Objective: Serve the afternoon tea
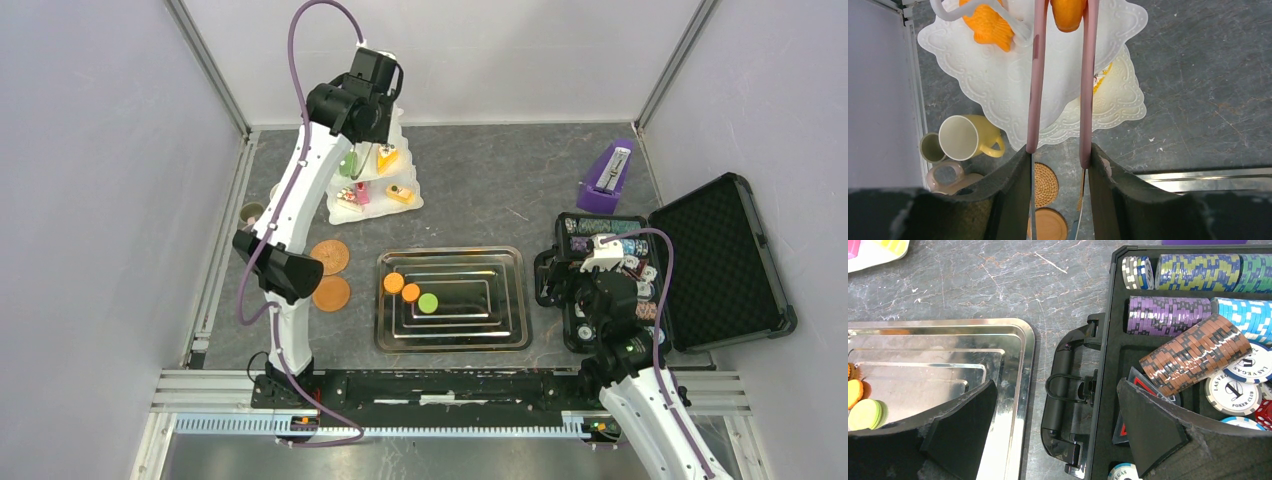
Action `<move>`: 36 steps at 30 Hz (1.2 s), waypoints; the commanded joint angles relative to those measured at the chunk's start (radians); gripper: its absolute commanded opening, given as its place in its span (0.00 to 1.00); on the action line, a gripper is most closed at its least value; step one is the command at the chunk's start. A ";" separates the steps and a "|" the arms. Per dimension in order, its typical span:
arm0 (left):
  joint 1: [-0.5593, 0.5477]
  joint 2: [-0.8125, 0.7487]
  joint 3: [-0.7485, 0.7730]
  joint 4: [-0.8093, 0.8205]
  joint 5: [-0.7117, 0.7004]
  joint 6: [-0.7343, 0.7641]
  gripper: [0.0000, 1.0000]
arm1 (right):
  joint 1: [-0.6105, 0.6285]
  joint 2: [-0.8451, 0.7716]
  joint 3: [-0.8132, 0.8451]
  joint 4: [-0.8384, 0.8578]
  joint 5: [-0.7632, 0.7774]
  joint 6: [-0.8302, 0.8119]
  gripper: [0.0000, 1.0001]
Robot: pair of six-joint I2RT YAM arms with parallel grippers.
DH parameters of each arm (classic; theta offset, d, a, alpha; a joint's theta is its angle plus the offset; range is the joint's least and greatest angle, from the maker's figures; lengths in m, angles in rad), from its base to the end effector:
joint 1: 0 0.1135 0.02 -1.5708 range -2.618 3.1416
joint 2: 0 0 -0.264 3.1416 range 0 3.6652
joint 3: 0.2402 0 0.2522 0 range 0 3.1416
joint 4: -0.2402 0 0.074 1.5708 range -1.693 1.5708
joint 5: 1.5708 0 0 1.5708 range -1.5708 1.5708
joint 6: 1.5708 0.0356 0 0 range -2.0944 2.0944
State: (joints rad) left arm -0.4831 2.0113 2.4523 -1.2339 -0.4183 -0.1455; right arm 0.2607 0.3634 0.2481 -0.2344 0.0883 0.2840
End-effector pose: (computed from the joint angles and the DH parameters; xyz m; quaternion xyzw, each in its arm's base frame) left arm 0.3638 -0.1745 0.4352 0.0745 0.9055 0.0680 0.4122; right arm 0.1229 0.0295 0.2013 0.0348 0.8182 0.1192 0.5614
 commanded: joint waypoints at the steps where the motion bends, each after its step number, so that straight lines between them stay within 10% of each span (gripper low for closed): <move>1: 0.006 0.012 0.016 0.017 -0.033 -0.031 0.47 | -0.001 0.003 -0.002 0.035 0.005 0.002 0.98; 21: -0.007 -0.119 0.000 0.017 0.178 -0.036 0.55 | -0.002 0.007 0.002 0.033 0.002 0.006 0.98; 36: -0.044 -0.686 -0.967 -0.036 0.598 -0.169 0.59 | -0.002 0.030 -0.021 0.065 -0.025 0.013 0.98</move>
State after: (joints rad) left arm -0.5289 1.3830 1.7164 -1.2167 0.0505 -0.2035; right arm 0.2607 0.3782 0.2443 -0.2256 0.0849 0.2852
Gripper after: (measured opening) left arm 0.588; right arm 0.979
